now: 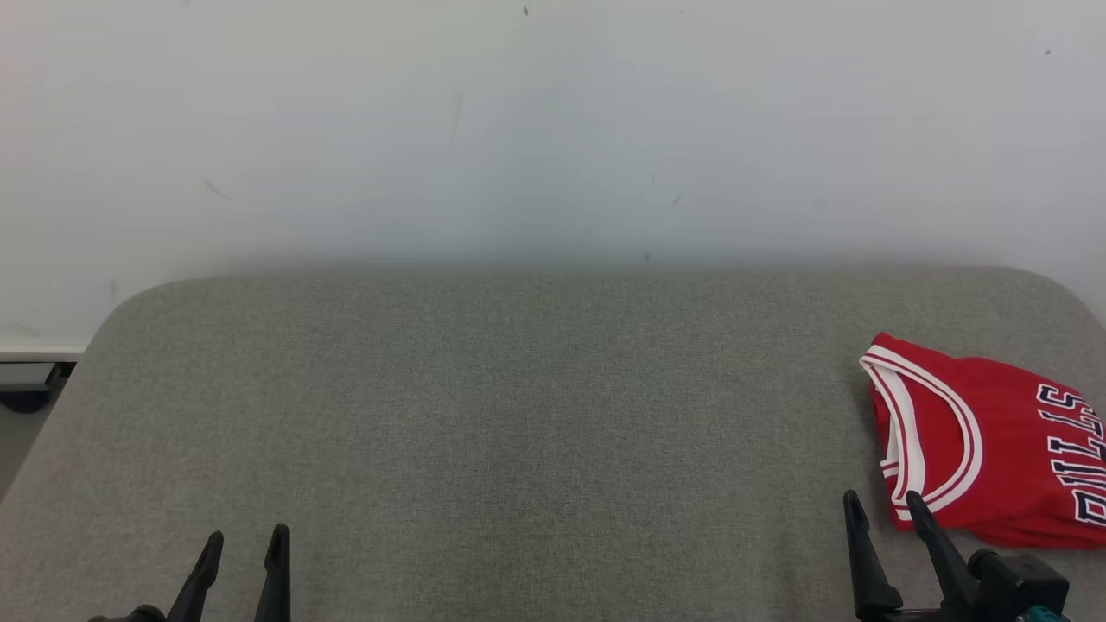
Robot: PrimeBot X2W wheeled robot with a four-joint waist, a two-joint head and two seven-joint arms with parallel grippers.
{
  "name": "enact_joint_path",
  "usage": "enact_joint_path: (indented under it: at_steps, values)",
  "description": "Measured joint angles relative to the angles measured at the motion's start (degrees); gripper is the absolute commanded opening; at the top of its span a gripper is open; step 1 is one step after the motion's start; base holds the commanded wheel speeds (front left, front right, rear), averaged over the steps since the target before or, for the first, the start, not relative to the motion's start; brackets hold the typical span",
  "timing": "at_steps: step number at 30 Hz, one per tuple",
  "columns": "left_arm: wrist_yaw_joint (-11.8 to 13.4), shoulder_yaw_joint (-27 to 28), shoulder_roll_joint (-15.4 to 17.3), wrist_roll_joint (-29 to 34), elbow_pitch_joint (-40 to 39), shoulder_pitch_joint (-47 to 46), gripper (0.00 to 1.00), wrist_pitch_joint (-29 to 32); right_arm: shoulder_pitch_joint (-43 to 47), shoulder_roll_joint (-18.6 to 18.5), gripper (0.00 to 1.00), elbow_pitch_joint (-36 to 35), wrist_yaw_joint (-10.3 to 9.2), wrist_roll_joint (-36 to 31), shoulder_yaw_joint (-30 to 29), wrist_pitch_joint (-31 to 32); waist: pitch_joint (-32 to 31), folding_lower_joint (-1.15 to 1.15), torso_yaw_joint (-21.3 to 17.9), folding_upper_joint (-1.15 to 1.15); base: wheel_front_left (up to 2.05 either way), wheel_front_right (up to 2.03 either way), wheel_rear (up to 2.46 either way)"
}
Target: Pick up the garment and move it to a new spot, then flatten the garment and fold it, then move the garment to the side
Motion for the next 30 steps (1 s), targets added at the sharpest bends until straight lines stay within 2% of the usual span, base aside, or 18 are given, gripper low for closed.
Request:
enact_joint_path:
  at_steps: [11, 12, 20, 30]
  values:
    - [0.4, 1.0, -0.6, -1.4, -0.2, 0.1, 1.0, 0.3, -0.2, 0.0, 1.0, -0.1, 0.49, 0.0, 1.0, 0.5, 0.1, 0.0, 1.0, 0.0, 0.0, 0.0, 0.0]
    - [0.4, 1.1, -0.6, -1.5, -0.2, 0.1, 0.0, 0.5, -0.2, 0.0, 0.0, -0.1, 0.51, 0.0, 1.1, 0.6, 0.1, 0.0, 1.0, 0.0, 0.0, 0.0, 0.0]
    - [0.4, 0.0, -3.6, -1.9, 4.2, 2.1, 0.0, 0.8, 2.8, 0.8, 0.0, 4.5, 0.49, 0.0, 1.5, 1.2, 0.2, 0.0, 1.1, 0.0, 0.0, 0.0, 0.0]
    - [-0.7, 2.3, -4.7, -7.6, 5.0, 1.7, 0.0, 2.6, 2.0, 0.8, 0.0, 5.2, 0.83, 7.2, 0.4, 3.1, 0.8, 0.0, 0.7, 0.0, 0.0, 0.0, 0.0]
